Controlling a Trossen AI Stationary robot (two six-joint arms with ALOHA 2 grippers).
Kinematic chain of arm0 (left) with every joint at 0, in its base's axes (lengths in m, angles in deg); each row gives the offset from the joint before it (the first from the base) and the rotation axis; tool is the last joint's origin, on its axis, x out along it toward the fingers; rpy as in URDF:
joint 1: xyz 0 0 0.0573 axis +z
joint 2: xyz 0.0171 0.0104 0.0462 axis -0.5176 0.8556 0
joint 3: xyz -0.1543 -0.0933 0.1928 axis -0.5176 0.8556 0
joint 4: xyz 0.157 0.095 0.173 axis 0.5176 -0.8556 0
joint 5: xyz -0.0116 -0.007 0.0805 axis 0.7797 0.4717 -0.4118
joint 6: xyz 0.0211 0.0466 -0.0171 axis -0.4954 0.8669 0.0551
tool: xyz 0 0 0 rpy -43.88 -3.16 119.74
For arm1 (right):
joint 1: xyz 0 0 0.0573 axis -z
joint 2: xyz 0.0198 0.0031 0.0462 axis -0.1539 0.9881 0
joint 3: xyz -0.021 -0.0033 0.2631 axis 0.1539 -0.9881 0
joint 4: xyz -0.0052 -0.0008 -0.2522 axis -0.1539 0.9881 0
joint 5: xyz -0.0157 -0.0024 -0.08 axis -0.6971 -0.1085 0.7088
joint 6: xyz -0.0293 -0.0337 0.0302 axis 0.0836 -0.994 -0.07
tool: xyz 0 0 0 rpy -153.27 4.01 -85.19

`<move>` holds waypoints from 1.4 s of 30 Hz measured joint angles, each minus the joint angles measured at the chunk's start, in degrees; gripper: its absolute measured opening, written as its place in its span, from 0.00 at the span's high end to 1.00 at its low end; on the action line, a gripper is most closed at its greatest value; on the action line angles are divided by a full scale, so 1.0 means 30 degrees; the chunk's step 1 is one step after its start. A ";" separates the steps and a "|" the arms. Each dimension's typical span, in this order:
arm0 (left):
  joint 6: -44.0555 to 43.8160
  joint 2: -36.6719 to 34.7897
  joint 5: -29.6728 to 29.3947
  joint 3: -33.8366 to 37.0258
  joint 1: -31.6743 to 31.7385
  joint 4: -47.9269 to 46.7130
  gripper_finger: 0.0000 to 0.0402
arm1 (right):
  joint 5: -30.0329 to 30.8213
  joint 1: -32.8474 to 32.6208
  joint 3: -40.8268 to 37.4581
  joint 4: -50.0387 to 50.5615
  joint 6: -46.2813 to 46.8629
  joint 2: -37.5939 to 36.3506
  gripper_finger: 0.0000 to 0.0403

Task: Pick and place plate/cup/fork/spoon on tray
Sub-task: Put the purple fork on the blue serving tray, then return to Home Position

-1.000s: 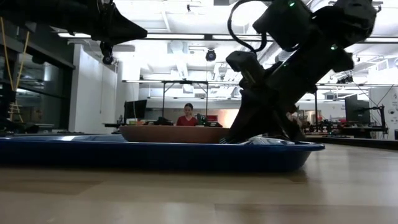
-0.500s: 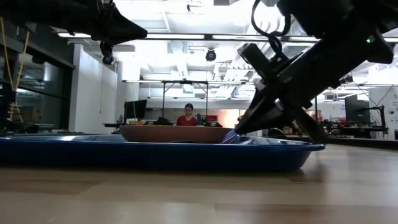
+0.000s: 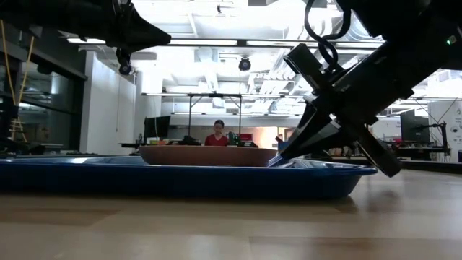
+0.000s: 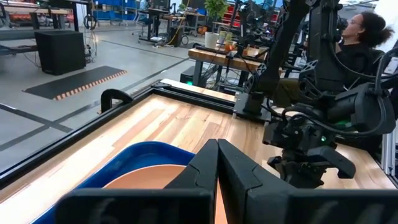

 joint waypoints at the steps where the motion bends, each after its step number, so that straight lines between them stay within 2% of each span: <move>1: 0.0002 0.0000 0.0000 -0.0002 0.0000 -0.0002 1.00 | -0.0149 0.0003 0.0000 -0.0107 0.0007 0.0000 1.00; 11: 0.0002 0.0000 0.0000 -0.0002 0.0007 -0.0002 1.00 | -0.0369 0.0007 0.0000 -0.0039 0.0288 0.0007 0.98; 22: -0.0005 0.0000 0.0000 -0.0002 0.0007 0.0000 1.00 | -0.0420 -0.0007 0.0000 -0.0074 -0.0848 0.0007 0.69; 29: 0.0002 0.0000 0.0000 -0.0015 0.0007 -0.0025 1.00 | -0.0570 0.0117 0.0000 0.0678 -0.4410 -0.1247 0.60; 33: 0.0006 -0.0025 0.0000 -0.0017 0.0007 -0.0120 1.00 | -0.0139 0.0287 0.0000 0.3946 -0.7223 -0.3557 0.59; 37: 0.0220 -0.0132 0.0166 -0.0024 0.0007 -0.0280 1.00 | 0.1327 0.0454 0.0015 0.9564 -0.9656 -0.7132 0.59; 42: 0.0435 -0.0618 0.0401 -0.0024 0.0004 -0.0589 1.00 | 0.2153 0.0840 0.0015 1.5550 -1.2639 -1.1510 0.59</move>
